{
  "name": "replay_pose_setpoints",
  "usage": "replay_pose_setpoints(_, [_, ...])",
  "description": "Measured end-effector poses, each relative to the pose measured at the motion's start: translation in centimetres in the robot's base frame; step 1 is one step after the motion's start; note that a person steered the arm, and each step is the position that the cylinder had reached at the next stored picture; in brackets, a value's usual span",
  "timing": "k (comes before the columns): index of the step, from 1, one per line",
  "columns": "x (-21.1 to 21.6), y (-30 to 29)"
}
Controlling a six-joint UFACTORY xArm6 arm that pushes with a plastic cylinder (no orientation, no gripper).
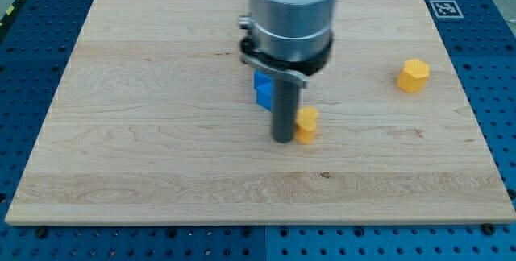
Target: Slide yellow heart towards center right
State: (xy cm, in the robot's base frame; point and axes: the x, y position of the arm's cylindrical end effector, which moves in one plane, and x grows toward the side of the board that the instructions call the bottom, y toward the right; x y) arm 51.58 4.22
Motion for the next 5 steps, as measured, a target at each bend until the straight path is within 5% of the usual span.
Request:
replay_pose_setpoints(2, [-0.2,6.1])
replay_pose_setpoints(5, [-3.8,6.8])
